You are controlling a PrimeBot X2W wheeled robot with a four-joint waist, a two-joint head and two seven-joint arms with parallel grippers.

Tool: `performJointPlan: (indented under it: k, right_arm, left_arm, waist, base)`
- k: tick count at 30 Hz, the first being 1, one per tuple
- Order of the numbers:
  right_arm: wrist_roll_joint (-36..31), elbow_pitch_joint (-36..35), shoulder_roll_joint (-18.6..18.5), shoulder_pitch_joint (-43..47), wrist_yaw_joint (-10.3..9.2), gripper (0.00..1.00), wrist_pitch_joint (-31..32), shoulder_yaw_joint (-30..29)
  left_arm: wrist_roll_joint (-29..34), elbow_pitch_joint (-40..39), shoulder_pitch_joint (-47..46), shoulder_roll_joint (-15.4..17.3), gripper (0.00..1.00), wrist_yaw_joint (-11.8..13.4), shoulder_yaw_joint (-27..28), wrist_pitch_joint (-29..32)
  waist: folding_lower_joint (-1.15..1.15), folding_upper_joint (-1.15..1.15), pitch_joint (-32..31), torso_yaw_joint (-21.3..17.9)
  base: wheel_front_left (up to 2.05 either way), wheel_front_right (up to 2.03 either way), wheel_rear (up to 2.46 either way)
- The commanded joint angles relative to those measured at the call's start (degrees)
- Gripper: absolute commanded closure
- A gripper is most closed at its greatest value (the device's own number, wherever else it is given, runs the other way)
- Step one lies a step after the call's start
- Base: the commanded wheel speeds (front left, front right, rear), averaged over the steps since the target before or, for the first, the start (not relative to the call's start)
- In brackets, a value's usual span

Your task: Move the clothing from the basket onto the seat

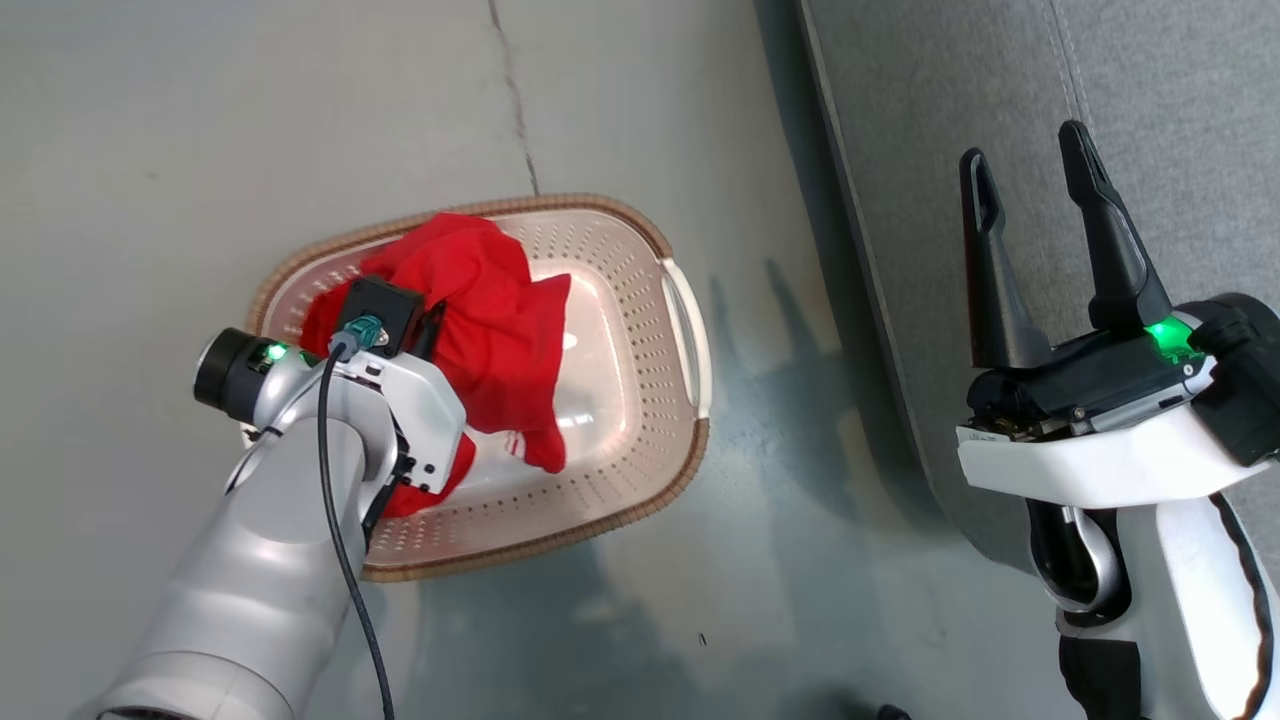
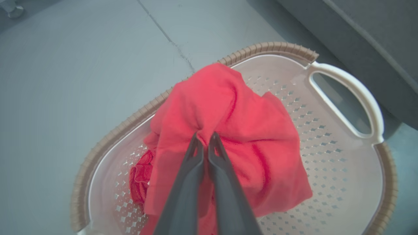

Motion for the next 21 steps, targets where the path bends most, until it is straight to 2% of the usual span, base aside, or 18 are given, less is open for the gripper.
performJointPlan:
  k: [1, 6, 11, 13, 21]
  right_arm:
    - [-0.77, 0.78, -0.26, 0.91, 0.13, 0.0, -0.13, -0.45]
    - [-2.27, 2.29, -0.27, 2.73, 0.13, 0.0, -0.13, -1.6]
    - [-3.35, 3.41, -0.28, 4.49, 0.12, 0.0, -0.13, -2.68]
    - [-3.47, 3.63, -0.28, 4.93, 0.12, 0.0, -0.13, -2.78]
    - [-4.53, 5.62, -0.27, 8.49, 0.13, 0.0, 0.67, -3.83]
  left_arm:
    - [-1.54, -1.39, 1.15, -0.33, 1.0, 0.26, 1.1, -1.37]
    - [-5.45, -7.86, 4.6, -1.16, 1.0, 0.78, 4.26, -2.96]
    - [-6.02, -19.91, 9.47, -0.28, 1.0, 2.23, 6.98, -3.11]
    - [-5.83, -22.38, 10.9, 0.07, 1.0, 2.49, 7.44, -3.1]
    - [-5.69, -41.5, 20.53, 2.0, 1.0, 1.29, 10.19, -3.13]
  waist:
    - [-0.01, 0.0, -4.07, 2.76]
    - [-0.01, 0.0, -8.53, 5.5]
    - [-0.01, 0.0, -12.23, 7.48]
    - [-0.01, 0.0, -13.08, 7.78]
    - [-0.01, 0.0, -20.14, 9.72]
  base:
    - [0.0, 0.0, 0.0]
    - [0.0, 0.0, 0.0]
    - [0.0, 0.0, 0.0]
    - [0.0, 0.0, 0.0]
    - [0.0, 0.0, 0.0]
